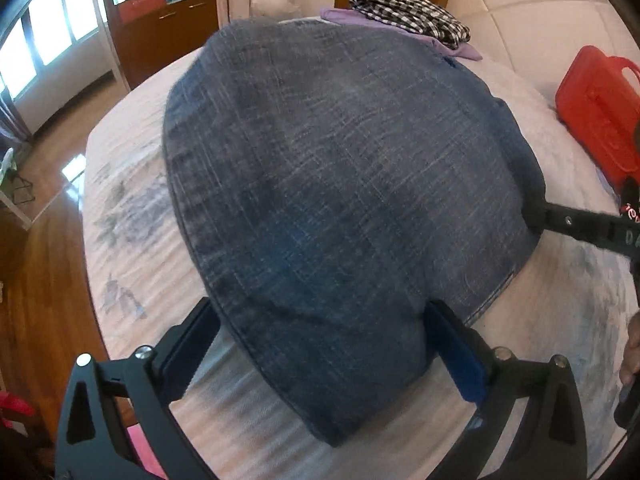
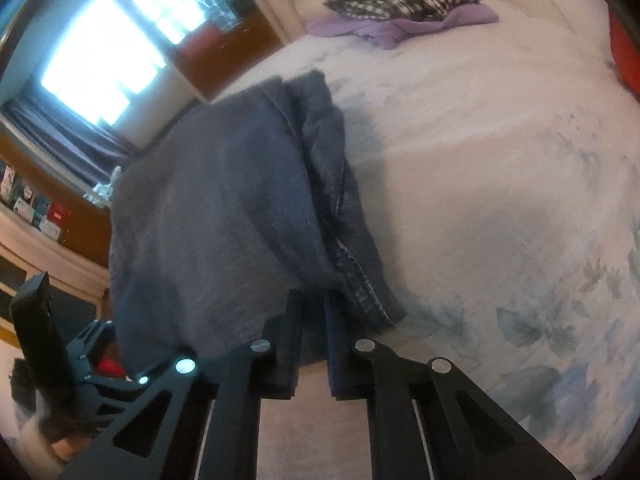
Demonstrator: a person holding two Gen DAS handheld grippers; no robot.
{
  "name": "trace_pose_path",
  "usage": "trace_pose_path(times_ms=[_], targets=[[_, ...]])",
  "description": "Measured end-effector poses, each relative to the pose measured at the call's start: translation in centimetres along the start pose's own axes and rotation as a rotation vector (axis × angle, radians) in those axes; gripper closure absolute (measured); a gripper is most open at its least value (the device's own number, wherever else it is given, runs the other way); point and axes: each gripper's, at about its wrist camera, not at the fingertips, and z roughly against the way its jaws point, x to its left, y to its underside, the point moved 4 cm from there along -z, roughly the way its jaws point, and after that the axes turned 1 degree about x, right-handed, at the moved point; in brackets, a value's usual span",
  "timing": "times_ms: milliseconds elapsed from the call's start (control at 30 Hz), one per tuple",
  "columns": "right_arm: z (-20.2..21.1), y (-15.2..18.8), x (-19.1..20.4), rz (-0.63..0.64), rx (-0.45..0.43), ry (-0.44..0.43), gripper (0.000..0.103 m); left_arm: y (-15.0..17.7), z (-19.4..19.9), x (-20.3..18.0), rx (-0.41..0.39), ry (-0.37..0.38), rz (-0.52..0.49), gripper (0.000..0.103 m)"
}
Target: Fold clothes
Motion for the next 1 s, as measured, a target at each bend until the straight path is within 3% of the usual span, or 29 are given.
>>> trace_pose_path(times_ms=[100,167,233,467,600,667,700,767,833,900,1000], targets=[[2.0,0.6,0.7,0.038,-0.044,0.03,0.092,0.0,1.8,-0.3,-0.045,-0.007,-0.001,0.0],[3.1,1.1,0.7,0.041,-0.072,0.031,0.091,-0.1,3.6,-1.3,-0.112,0.012,-0.026,0.0],[3.0,1.3,0.3,0.028,-0.067,0.025,0.091,-0.2,3.7,-2.5,-0.131,0.038,-0.057,0.0],[0.9,1.8,-1.0,-0.024,-0.006,0.024,0.091,-0.3,-1.1,-2.5,-0.026,-0.038,-0.115,0.0],[2.3,1.7,-1.8,-0.054,-0.016,0.021,0.088,-1.0,0.1,-0.9,-0.026,-0.014,-0.097,0.0],[3.3,1.3,-1.8,-0.052,-0.037,0.009,0.078,-2.0,2.4,0.8,-0.083,0.04,-0.045,0.0],[3.6,0.8,-1.5,-0.045,-0.048,0.0,0.066,-2.7,2.8,1.7,-0.094,0.062,-0.022,0.0],[4.4,-0.2,-1.0,-0.032,-0.071,-0.019,0.056,-4.5,2.4,4.4,-0.091,0.095,0.038,0.0],[4.6,-1.3,-0.6,-0.028,-0.083,-0.032,0.044,-5.7,0.8,6.1,-0.076,0.083,0.075,0.0],[4.1,-1.9,-0.3,-0.023,-0.079,-0.024,0.036,-6.7,-0.9,7.0,-0.056,0.076,0.091,0.0],[2.6,-3.2,0.2,-0.024,-0.061,-0.013,0.033,-7.5,-3.3,7.4,-0.025,0.07,0.086,0.0]])
